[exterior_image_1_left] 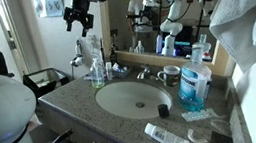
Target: Push the pump on the bottle
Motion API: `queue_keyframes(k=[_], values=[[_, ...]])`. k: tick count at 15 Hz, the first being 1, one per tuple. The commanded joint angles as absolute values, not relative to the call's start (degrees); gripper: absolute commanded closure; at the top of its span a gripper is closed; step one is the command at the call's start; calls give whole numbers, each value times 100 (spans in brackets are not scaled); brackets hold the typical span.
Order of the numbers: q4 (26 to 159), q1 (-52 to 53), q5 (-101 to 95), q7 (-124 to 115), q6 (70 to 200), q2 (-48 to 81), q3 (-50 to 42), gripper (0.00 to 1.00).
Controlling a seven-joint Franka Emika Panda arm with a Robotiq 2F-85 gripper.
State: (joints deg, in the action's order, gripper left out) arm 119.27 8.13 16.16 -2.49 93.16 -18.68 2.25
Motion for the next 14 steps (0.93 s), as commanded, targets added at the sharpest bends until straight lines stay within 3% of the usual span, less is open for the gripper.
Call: queue_keyframes(k=[1, 14], values=[[11907, 697, 1642, -224, 9289, -1863, 321, 0], [11969, 642, 773, -1640, 10606, -1198, 808, 0]])
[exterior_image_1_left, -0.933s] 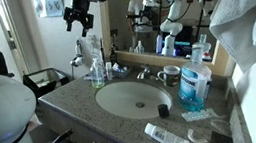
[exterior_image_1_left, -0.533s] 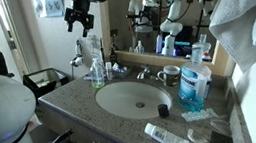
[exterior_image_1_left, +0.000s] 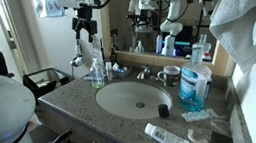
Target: Push the pump on the bottle
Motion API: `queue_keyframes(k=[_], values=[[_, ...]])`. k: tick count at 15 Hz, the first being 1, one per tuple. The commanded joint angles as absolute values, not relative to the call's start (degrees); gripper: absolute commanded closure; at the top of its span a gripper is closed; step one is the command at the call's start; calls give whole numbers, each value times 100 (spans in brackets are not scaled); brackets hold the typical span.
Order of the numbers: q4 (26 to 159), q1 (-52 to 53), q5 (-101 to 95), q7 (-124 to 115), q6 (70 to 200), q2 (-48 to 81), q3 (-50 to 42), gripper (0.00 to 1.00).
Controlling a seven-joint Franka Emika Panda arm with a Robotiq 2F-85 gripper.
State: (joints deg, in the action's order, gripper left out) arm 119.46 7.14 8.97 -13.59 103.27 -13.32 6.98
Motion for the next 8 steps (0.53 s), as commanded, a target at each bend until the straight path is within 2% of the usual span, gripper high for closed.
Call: queue_keyframes(k=[1, 6, 7, 8], values=[[11975, 638, 722, -1742, 10718, -1139, 822, 0], [11962, 635, 626, -2077, 11244, -838, 794, 0], [11948, 637, 611, -2124, 11310, -783, 789, 25], [11943, 641, 604, -2152, 11371, -737, 786, 28]])
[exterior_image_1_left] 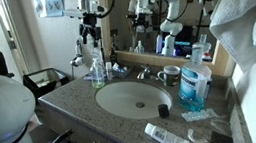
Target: Push the pump on the bottle
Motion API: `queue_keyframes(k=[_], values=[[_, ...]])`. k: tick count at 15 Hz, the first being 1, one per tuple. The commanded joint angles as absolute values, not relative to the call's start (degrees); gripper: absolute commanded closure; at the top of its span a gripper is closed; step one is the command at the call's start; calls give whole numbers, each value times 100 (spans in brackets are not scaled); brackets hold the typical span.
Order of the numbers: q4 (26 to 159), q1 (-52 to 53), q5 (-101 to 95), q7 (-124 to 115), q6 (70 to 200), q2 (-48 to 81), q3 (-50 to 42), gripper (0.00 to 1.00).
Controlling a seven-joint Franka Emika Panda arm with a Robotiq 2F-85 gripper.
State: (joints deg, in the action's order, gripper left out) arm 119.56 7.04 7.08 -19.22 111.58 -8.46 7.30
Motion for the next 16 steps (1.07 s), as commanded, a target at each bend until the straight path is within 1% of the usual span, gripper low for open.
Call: queue_keyframes(k=[1, 9, 10, 12, 16], values=[[11934, 643, 594, -2186, 11411, -699, 782, 34], [11960, 603, 533, -2294, 11516, -608, 759, 97], [11966, 601, 539, -2300, 11527, -589, 760, 97], [11988, 609, 587, -2293, 11579, -525, 761, 100], [12010, 625, 625, -2288, 11626, -392, 750, 95]])
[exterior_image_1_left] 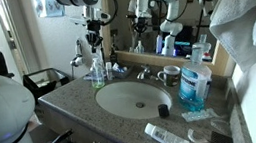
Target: Push the pump on the bottle
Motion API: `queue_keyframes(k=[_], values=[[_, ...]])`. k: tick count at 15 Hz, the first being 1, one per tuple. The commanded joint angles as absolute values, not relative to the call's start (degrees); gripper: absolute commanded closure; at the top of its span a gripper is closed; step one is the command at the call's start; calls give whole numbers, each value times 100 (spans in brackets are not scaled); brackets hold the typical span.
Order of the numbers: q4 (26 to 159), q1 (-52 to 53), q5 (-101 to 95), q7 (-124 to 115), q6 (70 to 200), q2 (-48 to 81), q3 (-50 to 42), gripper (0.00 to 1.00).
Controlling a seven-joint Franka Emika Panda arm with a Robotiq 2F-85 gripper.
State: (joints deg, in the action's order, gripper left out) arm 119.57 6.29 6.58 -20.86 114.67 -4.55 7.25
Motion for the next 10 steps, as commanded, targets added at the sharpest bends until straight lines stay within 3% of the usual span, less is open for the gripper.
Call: queue_keyframes(k=[1, 10], values=[[12022, 625, 639, -2287, 11638, -374, 743, 95], [12117, 659, 651, -2401, 11749, -250, 744, 96]])
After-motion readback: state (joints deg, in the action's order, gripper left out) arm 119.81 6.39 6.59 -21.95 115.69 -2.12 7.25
